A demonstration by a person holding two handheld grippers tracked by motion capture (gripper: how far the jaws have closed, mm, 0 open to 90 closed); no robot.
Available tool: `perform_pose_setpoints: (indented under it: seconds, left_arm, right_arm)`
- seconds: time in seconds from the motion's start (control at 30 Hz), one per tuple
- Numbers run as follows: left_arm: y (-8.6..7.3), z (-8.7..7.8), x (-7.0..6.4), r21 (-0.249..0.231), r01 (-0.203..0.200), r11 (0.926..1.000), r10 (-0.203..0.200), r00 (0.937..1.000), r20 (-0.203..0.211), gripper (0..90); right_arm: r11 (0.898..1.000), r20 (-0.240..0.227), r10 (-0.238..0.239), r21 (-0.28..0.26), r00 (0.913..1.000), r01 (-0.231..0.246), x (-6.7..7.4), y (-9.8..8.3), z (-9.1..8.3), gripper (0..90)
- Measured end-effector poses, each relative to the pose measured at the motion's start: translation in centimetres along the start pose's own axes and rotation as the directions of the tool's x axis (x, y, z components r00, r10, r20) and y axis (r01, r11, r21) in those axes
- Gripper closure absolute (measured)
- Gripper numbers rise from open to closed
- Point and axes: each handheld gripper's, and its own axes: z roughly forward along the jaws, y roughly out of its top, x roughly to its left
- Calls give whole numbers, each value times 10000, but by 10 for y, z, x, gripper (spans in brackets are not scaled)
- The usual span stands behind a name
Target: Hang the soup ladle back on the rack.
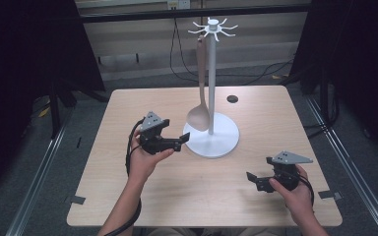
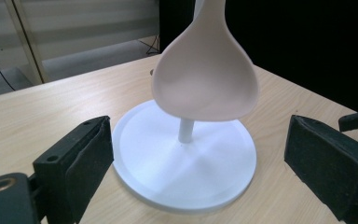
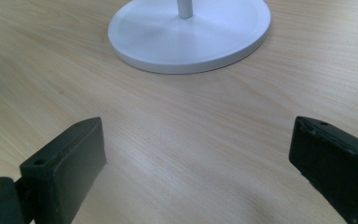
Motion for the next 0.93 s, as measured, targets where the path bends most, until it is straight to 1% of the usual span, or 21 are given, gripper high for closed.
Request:
perform_pose_setpoints:
  seconds: [0.07,0.13,0.23,0.27,0.33,0.37,0.47,0.6,0.67,0.73,0.77,0.87,0.93]
  left_arm:
    - [-6,-2,2,83,65,9999,-64,9999,-83,79]
    - [-10,-2,3,75,54,10000,-54,10000,-11,79]
    - [-14,-3,4,107,48,9999,-47,10000,-14,79]
    - [-19,-4,4,106,59,9999,-59,10000,40,78]
    - [-24,-5,5,133,48,9999,-48,10000,47,78]
    - [-24,-5,5,133,48,9999,-48,10000,47,77]
    - [-32,-7,7,249,9,9997,-10,10000,27,76]
    - [-40,-9,8,388,64,9992,-63,10000,-9,75]
    - [-42,-10,10,405,-8,9992,10,10000,-49,74]
    - [-43,-10,10,417,37,9991,-37,10000,2,74]
    - [-44,-11,10,413,52,9991,-49,10000,-66,75]
    - [-42,-11,10,392,-3,9992,6,10000,-80,75]
    - [-42,-11,9,354,36,9994,-33,10000,-74,75]
  right_arm:
    - [10000,13,8,-1,10000,-8,0,0,0,28]
    - [10000,-20,-24,39,10000,24,0,0,1,28]
    - [10000,-17,-58,36,10000,58,0,0,1,28]
    - [10000,-40,-50,44,10000,50,1,0,1,28]
    - [10000,-38,-79,45,10000,79,1,0,1,28]
    - [10000,-38,-79,45,10000,79,1,0,1,28]
    - [9996,73,-251,115,9997,250,2,1,1,28]
    - [9994,36,-336,108,9994,335,3,1,1,28]
    - [9994,35,-330,102,9994,330,3,2,1,28]
    - [9994,31,-343,97,9994,343,3,2,1,28]
    - [9994,15,-335,97,9994,335,3,1,1,28]
    - [9994,1,-341,111,9994,341,3,1,1,28]
    - [9994,18,-345,104,9994,345,3,1,0,28]
